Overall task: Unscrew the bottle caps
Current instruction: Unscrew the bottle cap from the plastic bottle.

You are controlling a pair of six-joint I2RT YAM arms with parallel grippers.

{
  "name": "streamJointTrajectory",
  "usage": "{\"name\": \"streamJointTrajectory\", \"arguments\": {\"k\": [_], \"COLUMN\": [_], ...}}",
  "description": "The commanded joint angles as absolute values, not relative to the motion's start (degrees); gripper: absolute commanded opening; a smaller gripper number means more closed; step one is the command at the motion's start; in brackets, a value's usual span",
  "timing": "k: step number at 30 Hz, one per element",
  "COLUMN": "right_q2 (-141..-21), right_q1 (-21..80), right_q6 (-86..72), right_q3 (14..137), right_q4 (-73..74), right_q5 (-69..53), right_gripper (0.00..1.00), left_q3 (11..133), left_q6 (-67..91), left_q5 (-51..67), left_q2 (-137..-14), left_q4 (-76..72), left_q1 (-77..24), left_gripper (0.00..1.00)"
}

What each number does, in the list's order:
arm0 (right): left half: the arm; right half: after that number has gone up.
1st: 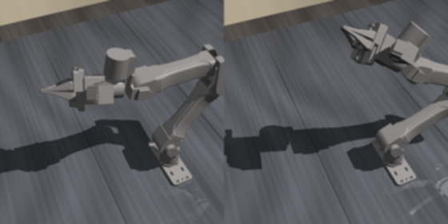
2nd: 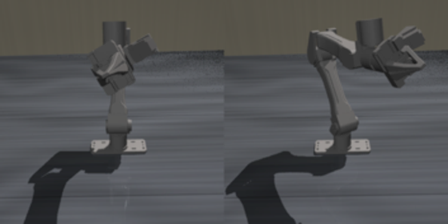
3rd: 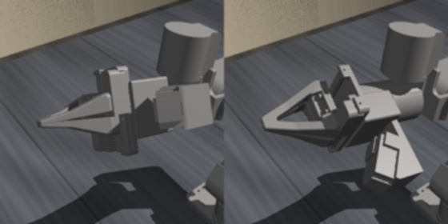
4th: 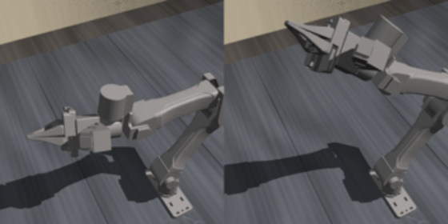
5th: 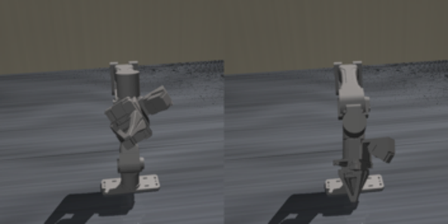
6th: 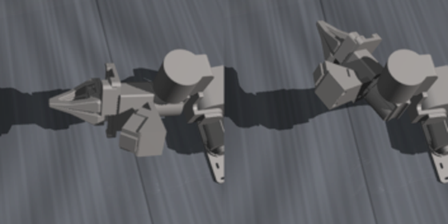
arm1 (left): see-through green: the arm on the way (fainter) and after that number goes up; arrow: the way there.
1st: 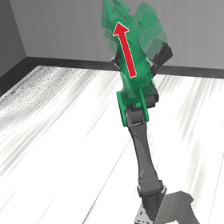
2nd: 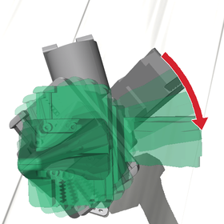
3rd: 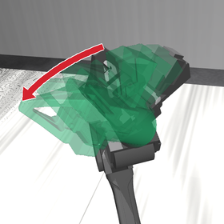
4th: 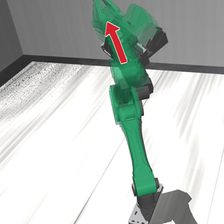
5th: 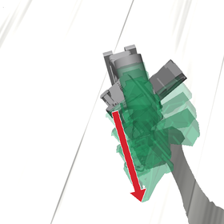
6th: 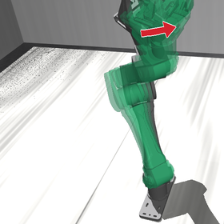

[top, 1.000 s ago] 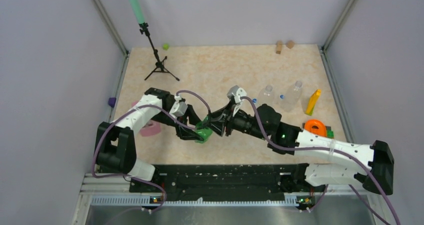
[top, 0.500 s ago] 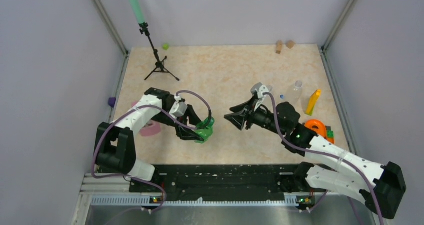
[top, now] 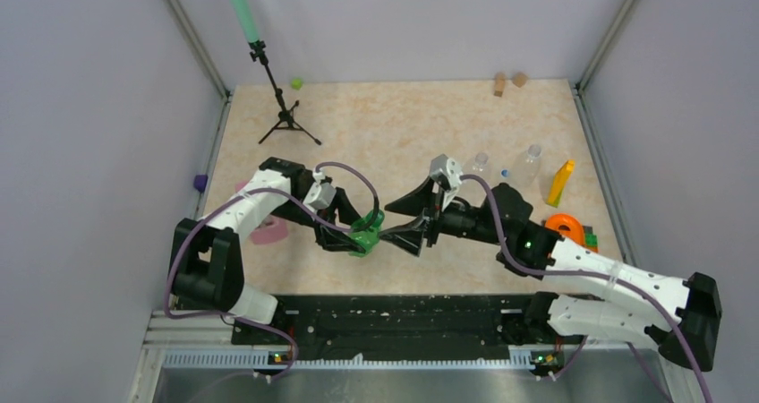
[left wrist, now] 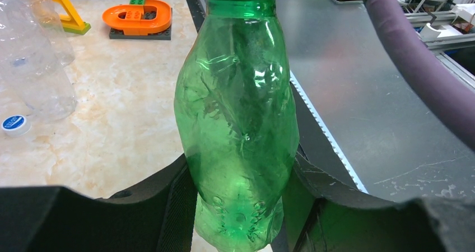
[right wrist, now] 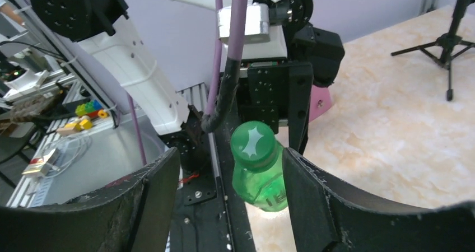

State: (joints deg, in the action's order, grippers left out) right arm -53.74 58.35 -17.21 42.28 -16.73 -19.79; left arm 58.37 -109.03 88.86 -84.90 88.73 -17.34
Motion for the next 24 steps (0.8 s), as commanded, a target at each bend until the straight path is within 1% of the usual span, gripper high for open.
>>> {"name": "streamJointTrajectory", "arguments": {"k": [1, 6, 8, 10, 11, 16, 20, 24], "right_q2": [-55.72, -59.56, -60.80, -61.78, -62.10, -61.18, -58.30, -55.71], "right_q1": [59.98, 60.10, 60.12, 60.14, 60.12, 60.13, 59.67, 57.20], "right_q6": [-14.82, -14.48, -14.26, -13.54, -13.45, -12.04, -11.46, -11.60], "right_q3": [46.74, 48.55, 48.98, 49.40, 49.66, 48.37, 46.41, 45.26], "right_q4": [-16.11, -16.60, -17.17, -17.48, -17.42, -16.84, -14.97, -12.01], "right_q5": [-14.81, -12.29, -12.71, -13.44, -13.33, -10.72, -3.39, -2.41], "right_gripper": [0.67, 0.66, 0.63, 0.55, 0.54, 0.54, 0.53, 0.53], "left_q3": [58.71, 58.97, 58.98, 58.97, 58.97, 59.12, 59.17, 59.06], "left_q6": [-110.40, -110.00, -109.89, -109.84, -109.76, -109.57, -109.51, -109.42], "left_q5": [95.82, 95.81, 95.80, 95.77, 95.82, 95.88, 95.81, 95.88], "left_q2": [-84.77, -84.30, -84.20, -84.13, -84.11, -83.94, -83.64, -83.24], "left_q4": [91.01, 91.02, 91.05, 91.00, 91.03, 90.98, 91.05, 90.98], "left_q1": [-17.43, -17.41, -17.42, -17.40, -17.40, -17.40, -17.40, -17.41], "left_gripper": [0.00, 0.00, 0.00, 0.00, 0.00, 0.00, 0.00, 0.00]}}
